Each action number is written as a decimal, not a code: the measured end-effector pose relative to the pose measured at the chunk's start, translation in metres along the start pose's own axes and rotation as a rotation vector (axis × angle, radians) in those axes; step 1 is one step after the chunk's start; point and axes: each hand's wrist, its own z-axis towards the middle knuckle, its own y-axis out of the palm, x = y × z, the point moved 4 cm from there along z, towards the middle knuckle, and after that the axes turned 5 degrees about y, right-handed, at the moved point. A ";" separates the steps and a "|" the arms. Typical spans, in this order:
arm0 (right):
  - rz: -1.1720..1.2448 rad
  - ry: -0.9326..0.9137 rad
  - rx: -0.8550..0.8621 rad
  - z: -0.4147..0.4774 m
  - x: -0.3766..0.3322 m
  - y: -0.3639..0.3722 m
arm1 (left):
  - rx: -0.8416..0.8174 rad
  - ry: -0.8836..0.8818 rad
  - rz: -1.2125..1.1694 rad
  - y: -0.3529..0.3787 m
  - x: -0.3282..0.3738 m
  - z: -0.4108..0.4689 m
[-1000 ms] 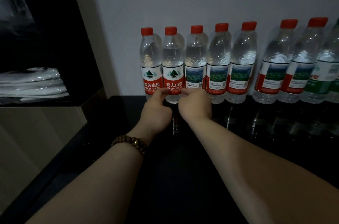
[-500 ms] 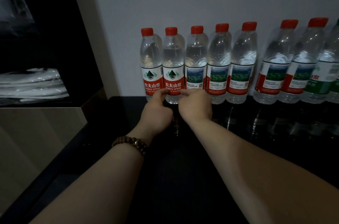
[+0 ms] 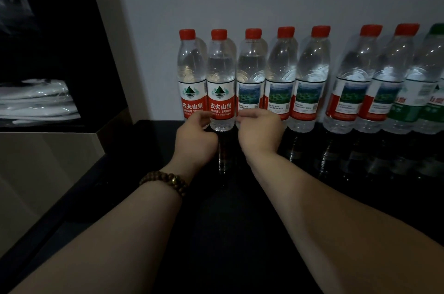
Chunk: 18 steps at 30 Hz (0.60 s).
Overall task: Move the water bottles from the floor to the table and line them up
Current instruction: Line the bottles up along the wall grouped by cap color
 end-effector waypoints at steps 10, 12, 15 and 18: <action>-0.012 0.239 -0.083 0.011 -0.001 -0.029 | 0.009 -0.023 0.209 0.008 0.014 -0.017; 0.017 0.357 -0.284 0.009 -0.001 -0.038 | 0.037 -0.047 0.305 0.013 0.021 -0.023; 0.036 0.430 -0.510 0.006 -0.002 -0.052 | 0.278 -0.124 0.367 0.022 0.030 -0.029; 0.152 0.377 -0.551 0.007 0.005 -0.055 | 0.422 -0.159 0.265 0.034 0.030 -0.035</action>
